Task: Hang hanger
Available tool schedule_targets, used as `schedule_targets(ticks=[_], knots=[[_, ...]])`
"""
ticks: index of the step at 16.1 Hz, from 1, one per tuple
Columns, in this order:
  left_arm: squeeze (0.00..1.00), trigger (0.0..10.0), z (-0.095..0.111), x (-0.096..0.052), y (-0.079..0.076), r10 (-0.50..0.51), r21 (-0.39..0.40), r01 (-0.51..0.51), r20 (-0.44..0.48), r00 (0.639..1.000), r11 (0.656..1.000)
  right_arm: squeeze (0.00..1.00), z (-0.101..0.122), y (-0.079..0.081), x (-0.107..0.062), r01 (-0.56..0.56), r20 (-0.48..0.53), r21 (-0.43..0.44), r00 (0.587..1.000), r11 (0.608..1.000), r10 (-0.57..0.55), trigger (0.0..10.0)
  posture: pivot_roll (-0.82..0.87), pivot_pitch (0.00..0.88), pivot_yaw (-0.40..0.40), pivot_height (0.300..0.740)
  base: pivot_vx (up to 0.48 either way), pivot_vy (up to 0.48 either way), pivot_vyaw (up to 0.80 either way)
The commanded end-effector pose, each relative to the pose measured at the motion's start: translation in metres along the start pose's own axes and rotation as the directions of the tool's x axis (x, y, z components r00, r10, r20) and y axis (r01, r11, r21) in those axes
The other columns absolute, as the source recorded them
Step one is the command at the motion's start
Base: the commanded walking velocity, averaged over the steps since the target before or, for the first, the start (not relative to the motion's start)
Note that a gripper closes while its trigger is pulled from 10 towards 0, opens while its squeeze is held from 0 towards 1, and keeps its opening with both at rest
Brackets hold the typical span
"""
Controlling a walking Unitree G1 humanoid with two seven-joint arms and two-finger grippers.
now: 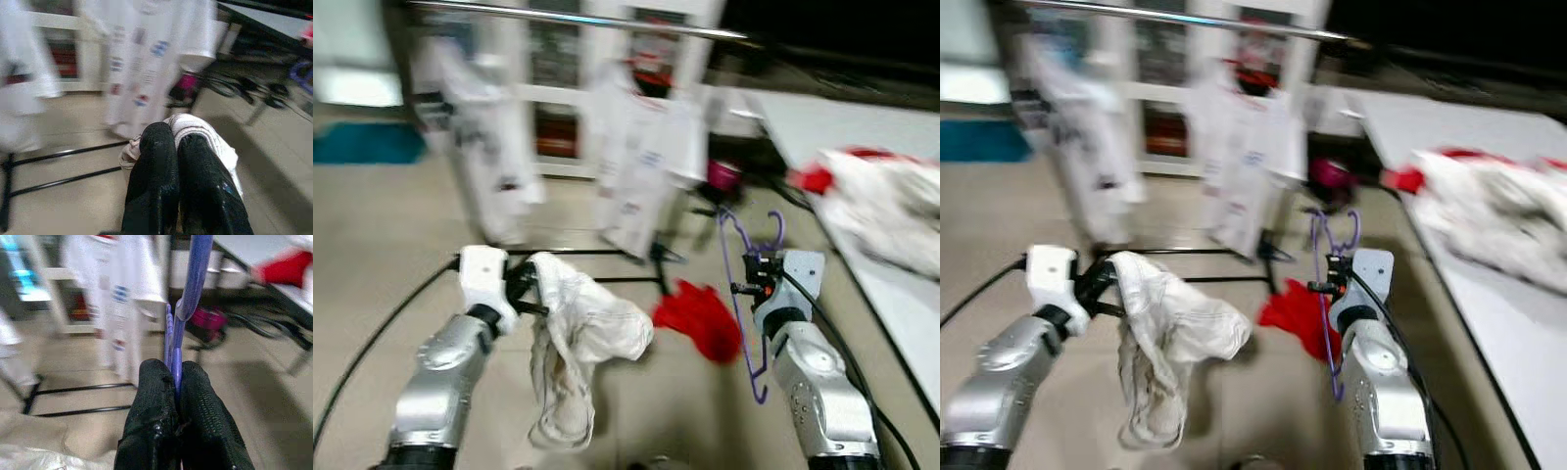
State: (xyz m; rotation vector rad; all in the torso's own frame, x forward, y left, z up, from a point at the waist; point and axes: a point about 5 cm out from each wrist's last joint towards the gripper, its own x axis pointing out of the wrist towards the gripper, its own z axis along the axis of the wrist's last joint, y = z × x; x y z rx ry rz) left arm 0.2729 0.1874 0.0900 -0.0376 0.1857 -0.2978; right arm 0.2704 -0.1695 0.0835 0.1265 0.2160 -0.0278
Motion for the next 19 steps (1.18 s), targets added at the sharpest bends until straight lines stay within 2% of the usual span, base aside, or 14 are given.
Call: schedule_targets(ticks=[1,3,5,6,7,9,10,11,13,15,16,17,18,19], knots=[[0.00,10.0,0.013,0.003,-0.003,-0.010,0.039,0.008,0.063,0.998,0.999,0.00,0.002,-0.004,0.000,0.023,0.006,0.031,1.000,0.999,-0.024,10.0,-0.10,0.000,-0.065,0.740,0.000,0.000,-0.80],[0.00,10.0,0.016,0.007,-0.006,-0.008,0.050,0.004,0.071,0.997,0.999,0.00,-0.005,-0.003,-0.006,0.033,-0.008,0.119,0.999,0.992,-0.032,10.0,-0.10,0.000,-0.051,0.740,0.000,0.000,-0.80],[0.00,10.0,0.019,0.006,-0.012,-0.057,0.026,0.055,0.093,0.994,0.998,0.00,-0.004,-0.001,-0.008,0.027,0.011,0.192,0.999,0.981,-0.030,10.0,-0.09,0.000,-0.049,0.740,0.000,0.000,-0.80],[0.00,10.0,0.020,0.004,-0.011,-0.056,-0.024,0.058,0.100,0.993,0.998,0.00,0.003,0.000,-0.008,0.045,0.064,0.167,0.996,0.985,-0.056,10.0,-0.10,0.000,-0.037,0.740,0.000,0.000,-0.80],[0.00,10.0,0.017,0.004,-0.007,-0.023,-0.035,0.027,0.097,0.995,0.999,0.00,0.005,0.000,-0.009,0.035,0.094,0.143,0.994,0.989,-0.048,10.0,-0.11,0.000,-0.027,0.740,0.000,0.000,-0.78],[0.00,10.0,0.014,0.009,-0.007,-0.013,-0.003,0.014,0.054,0.998,1.000,0.00,0.003,-0.008,-0.015,0.127,0.125,0.130,0.982,0.983,-0.143,10.0,-0.11,0.000,0.000,0.740,0.000,0.000,-0.79],[0.00,10.0,0.015,0.009,-0.007,-0.014,0.002,0.014,0.058,0.998,1.000,0.00,0.002,-0.008,-0.017,0.117,0.117,0.137,0.984,0.984,-0.134,10.0,-0.11,0.000,0.005,0.740,0.000,0.000,-0.80],[0.00,10.0,0.018,0.008,-0.008,-0.031,0.014,0.030,0.074,0.997,0.999,0.00,0.003,-0.007,-0.019,0.112,0.118,0.148,0.985,0.983,-0.130,10.0,-0.11,0.000,0.024,0.740,0.000,0.000,-0.80],[0.00,10.0,0.022,0.006,-0.006,0.009,-0.005,-0.008,0.094,0.996,1.000,0.00,0.011,-0.004,-0.021,0.109,0.165,0.168,0.977,0.980,-0.137,10.0,-0.11,0.000,0.029,0.740,0.000,0.000,-0.80],[0.00,10.0,0.030,0.005,0.000,0.083,-0.042,-0.077,0.160,0.984,0.996,0.00,0.021,0.000,-0.020,0.118,0.205,0.187,0.966,0.975,-0.156,10.0,-0.11,0.000,0.032,0.740,0.000,0.000,-0.80],[0.00,10.0,0.039,0.005,0.004,0.141,-0.052,-0.132,0.226,0.964,0.990,0.00,0.024,0.004,-0.019,0.073,0.209,0.189,0.971,0.979,-0.112,10.0,-0.11,0.000,0.029,0.740,0.000,0.000,-0.80],[0.00,10.0,0.044,0.005,0.006,0.154,-0.045,-0.148,0.252,0.955,0.988,0.00,0.025,0.002,-0.019,0.097,0.210,0.190,0.968,0.977,-0.137,10.0,-0.11,0.000,0.029,0.740,0.000,0.000,-0.80],[0.00,10.0,0.045,0.005,0.008,0.159,-0.058,-0.150,0.247,0.956,0.987,0.00,0.025,0.002,-0.018,0.117,0.210,0.186,0.965,0.976,-0.155,10.0,-0.11,0.000,0.025,0.740,0.000,0.000,-0.80],[0.00,10.0,0.047,0.005,0.010,0.153,-0.026,-0.151,0.239,0.959,0.988,0.00,0.024,0.004,-0.017,0.101,0.196,0.189,0.971,0.977,-0.139,10.0,-0.10,0.000,0.019,0.740,0.000,0.000,-0.80]])
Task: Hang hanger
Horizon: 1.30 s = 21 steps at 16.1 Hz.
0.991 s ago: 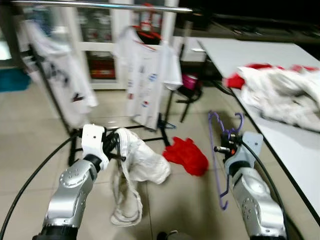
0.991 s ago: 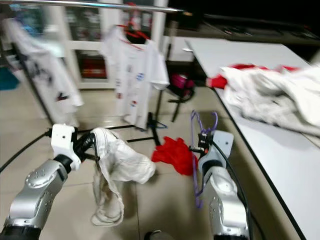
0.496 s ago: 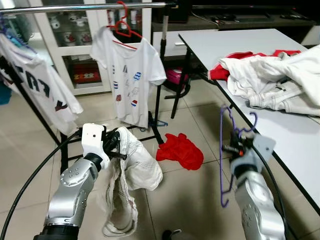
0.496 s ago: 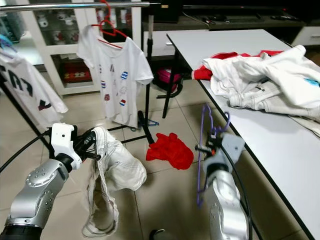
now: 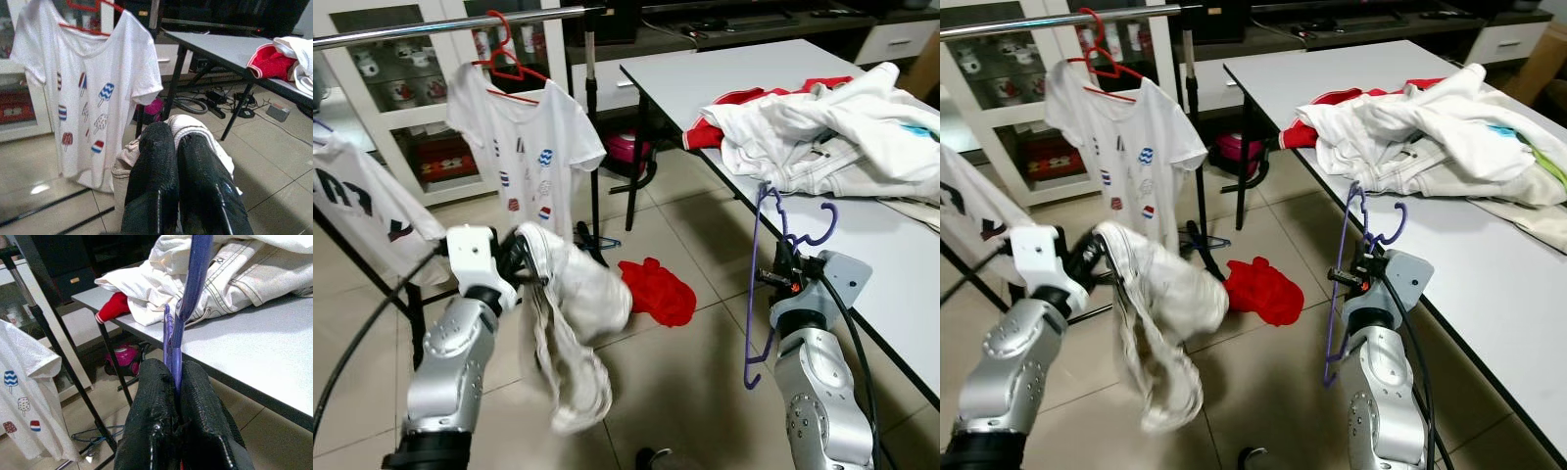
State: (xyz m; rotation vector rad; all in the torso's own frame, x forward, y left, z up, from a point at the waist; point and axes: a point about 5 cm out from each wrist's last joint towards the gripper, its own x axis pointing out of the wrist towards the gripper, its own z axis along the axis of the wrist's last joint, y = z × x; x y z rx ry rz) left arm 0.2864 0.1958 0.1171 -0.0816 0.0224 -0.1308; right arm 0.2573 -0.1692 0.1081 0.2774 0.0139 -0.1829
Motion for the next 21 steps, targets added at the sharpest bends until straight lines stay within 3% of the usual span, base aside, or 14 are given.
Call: schedule_targets(ticks=[1,3,5,7,8,9,10,11,12,14,21], knots=[[0.00,10.0,0.019,0.002,0.000,-0.001,0.048,-0.003,0.083,0.997,0.999,0.00,0.002,0.003,0.002,-0.010,-0.010,0.015,1.000,1.000,0.011,10.0,-0.09,0.000,0.015,0.740,0.000,0.000,-0.80],[0.00,10.0,0.028,0.000,0.010,0.066,0.068,-0.075,0.128,0.990,0.995,0.00,0.004,-0.003,0.005,0.063,-0.001,0.061,0.998,0.996,-0.063,10.0,-0.10,0.000,0.008,0.740,0.000,0.000,-0.80],[0.00,10.0,0.024,0.000,0.008,-0.018,0.016,0.017,0.064,0.998,1.000,0.00,0.007,-0.005,0.006,0.077,0.023,0.031,0.997,0.997,-0.078,10.0,-0.10,0.000,0.007,0.740,0.000,0.000,-0.80],[0.00,10.0,0.019,0.003,-0.004,-0.165,0.064,0.164,0.008,0.986,0.984,0.00,0.014,-0.009,0.007,0.088,0.073,-0.140,0.994,0.986,-0.079,10.0,-0.11,0.000,0.016,0.740,0.000,0.000,-0.80],[0.00,10.0,0.019,0.004,-0.006,-0.181,0.064,0.181,0.005,0.983,0.981,0.00,0.016,-0.009,0.006,0.097,0.080,-0.153,0.993,0.983,-0.086,10.0,-0.12,0.000,0.019,0.740,0.000,0.000,-0.80],[0.00,10.0,0.019,0.005,-0.008,-0.180,0.065,0.179,0.005,0.984,0.982,0.00,0.013,-0.009,0.005,0.083,0.032,-0.104,0.996,0.991,-0.080,10.0,-0.11,0.000,0.017,0.740,0.000,0.000,-0.80],[0.00,10.0,0.018,0.005,-0.011,-0.183,0.063,0.182,0.001,0.983,0.981,0.00,0.004,-0.006,0.001,0.006,-0.078,0.011,0.997,1.000,-0.005,10.0,-0.11,0.000,0.018,0.740,0.000,0.000,-0.80],[0.00,10.0,0.018,0.004,-0.013,-0.197,0.057,0.197,-0.010,0.980,0.979,0.00,0.001,-0.002,-0.004,-0.065,-0.106,0.038,0.992,0.997,0.069,10.0,-0.10,0.000,0.021,0.740,0.000,0.000,-0.79],[0.00,10.0,0.016,0.003,-0.009,-0.167,0.058,0.169,-0.031,0.985,0.984,0.00,-0.001,0.000,-0.005,-0.066,-0.108,0.007,0.992,0.998,0.066,10.0,-0.10,0.000,0.020,0.740,0.000,0.000,-0.80],[0.00,10.0,0.014,0.002,-0.005,-0.139,0.053,0.140,-0.034,0.990,0.989,0.00,-0.004,0.000,-0.006,-0.037,-0.127,0.058,0.991,0.998,0.045,10.0,-0.10,0.000,0.012,0.740,0.000,0.000,-0.80],[0.00,10.0,0.013,0.008,-0.013,-0.185,0.049,0.187,-0.055,0.981,0.981,0.00,0.000,-0.003,-0.006,-0.036,-0.140,0.067,0.989,0.997,0.045,10.0,-0.12,0.000,0.018,0.740,0.000,0.104,-0.80]])
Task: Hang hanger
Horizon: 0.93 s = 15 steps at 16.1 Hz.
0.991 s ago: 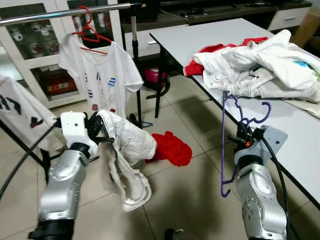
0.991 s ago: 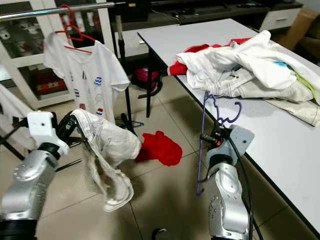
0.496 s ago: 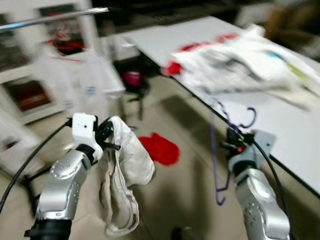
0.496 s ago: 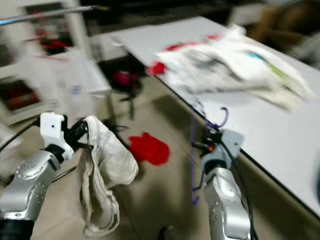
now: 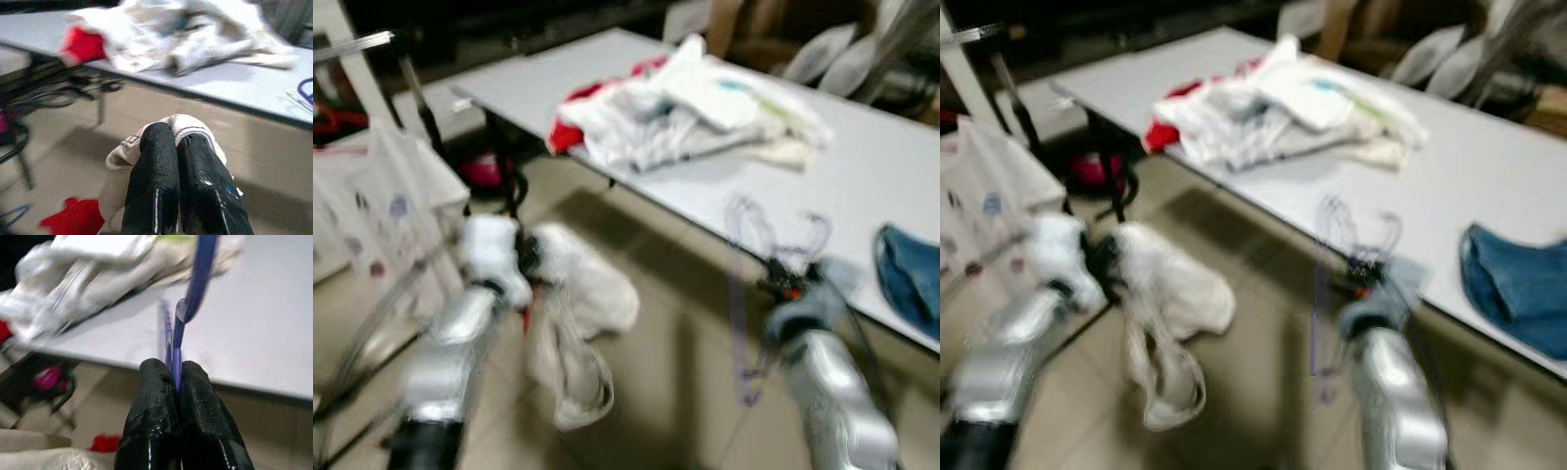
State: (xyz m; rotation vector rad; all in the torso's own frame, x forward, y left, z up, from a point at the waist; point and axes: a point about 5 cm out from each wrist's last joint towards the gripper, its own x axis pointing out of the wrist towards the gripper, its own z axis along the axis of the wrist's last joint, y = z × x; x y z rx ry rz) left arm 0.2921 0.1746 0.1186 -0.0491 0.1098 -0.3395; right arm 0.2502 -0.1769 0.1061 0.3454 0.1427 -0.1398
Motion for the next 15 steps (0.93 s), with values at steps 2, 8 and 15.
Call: schedule_targets(ticks=[2,8,15], knots=[[0.00,10.0,0.011,-0.004,0.011,0.031,0.033,-0.032,0.028,0.999,0.999,0.00,-0.001,0.011,0.001,-0.030,-0.008,0.012,1.000,0.999,0.030,10.0,-0.12,0.000,0.015,0.740,0.000,0.259,-0.80],[0.00,10.0,0.008,-0.007,0.015,0.048,0.027,-0.048,0.011,0.999,0.998,0.00,-0.004,0.013,0.000,-0.039,-0.026,0.020,0.999,0.999,0.039,10.0,-0.11,0.000,0.006,0.740,0.000,0.284,-0.80],[0.00,10.0,0.003,-0.016,0.015,0.048,0.033,-0.048,-0.012,0.999,0.998,0.00,-0.008,0.020,0.000,-0.076,-0.045,0.013,0.996,0.997,0.077,10.0,-0.09,0.000,-0.009,0.740,0.000,0.318,-0.80]])
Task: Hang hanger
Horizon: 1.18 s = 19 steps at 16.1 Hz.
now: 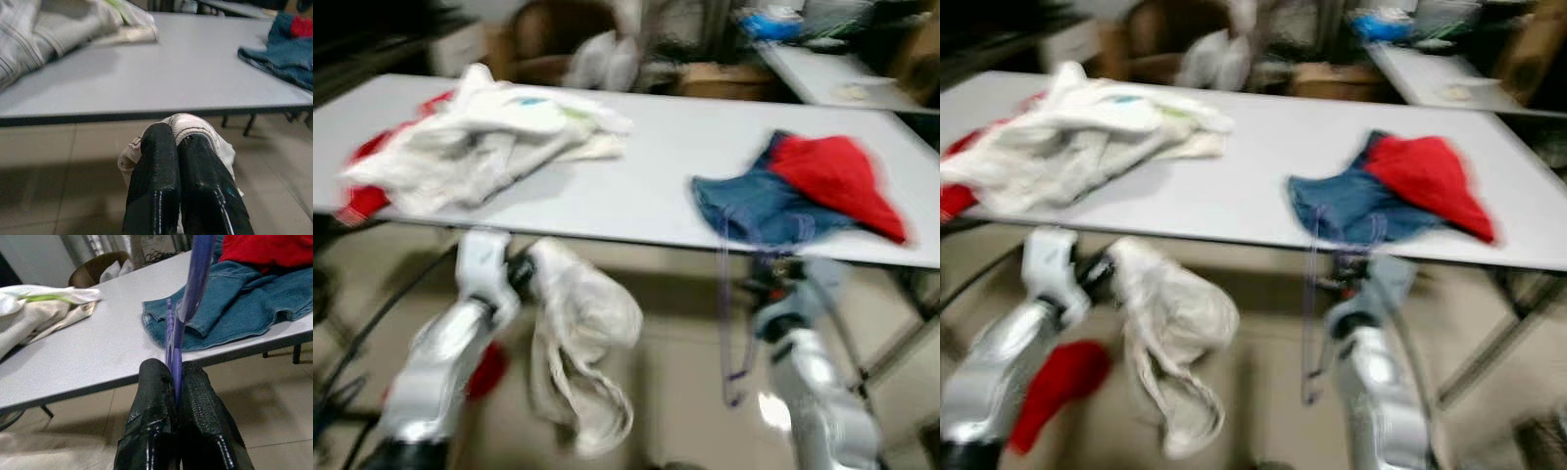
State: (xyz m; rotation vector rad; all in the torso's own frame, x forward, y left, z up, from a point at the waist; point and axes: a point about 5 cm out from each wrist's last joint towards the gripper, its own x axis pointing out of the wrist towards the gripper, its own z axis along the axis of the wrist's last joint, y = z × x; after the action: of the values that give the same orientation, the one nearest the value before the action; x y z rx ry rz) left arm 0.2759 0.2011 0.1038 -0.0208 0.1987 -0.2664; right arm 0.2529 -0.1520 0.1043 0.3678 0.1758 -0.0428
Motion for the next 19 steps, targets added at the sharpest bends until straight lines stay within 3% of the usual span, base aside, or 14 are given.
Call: schedule_targets(ticks=[1,7,10,14,19], knots=[[0.00,10.0,0.019,0.002,-0.004,-0.018,0.018,0.017,0.077,0.997,1.000,0.00,0.003,-0.001,0.001,-0.010,0.012,-0.035,1.000,0.999,0.010,10.0,-0.09,0.000,-0.014,0.740,0.000,0.326,-0.56],[0.00,10.0,0.020,0.012,-0.008,-0.005,0.010,0.004,0.087,0.996,1.000,0.00,0.008,0.001,0.003,-0.055,0.030,-0.105,0.998,0.993,0.058,10.0,-0.11,0.000,-0.023,0.740,0.000,0.359,-0.09],[0.00,10.0,0.013,0.001,-0.005,-0.010,0.026,0.008,0.061,0.998,1.000,0.00,0.003,0.003,0.001,-0.060,0.018,-0.097,0.998,0.993,0.062,10.0,-0.09,0.000,-0.025,0.740,0.000,0.380,0.00],[0.00,10.0,0.015,0.001,0.002,0.006,0.030,-0.008,0.066,0.998,1.000,0.00,0.002,0.010,0.001,-0.089,0.020,-0.090,0.996,0.992,0.091,10.0,-0.11,0.000,-0.010,0.740,0.000,0.380,0.00],[0.00,10.0,0.026,0.012,-0.011,-0.014,-0.021,0.017,0.136,0.991,1.000,0.00,0.009,0.006,0.001,-0.088,0.041,-0.079,0.995,0.993,0.092,10.0,-0.11,0.000,-0.005,0.740,0.000,0.068,0.00]])
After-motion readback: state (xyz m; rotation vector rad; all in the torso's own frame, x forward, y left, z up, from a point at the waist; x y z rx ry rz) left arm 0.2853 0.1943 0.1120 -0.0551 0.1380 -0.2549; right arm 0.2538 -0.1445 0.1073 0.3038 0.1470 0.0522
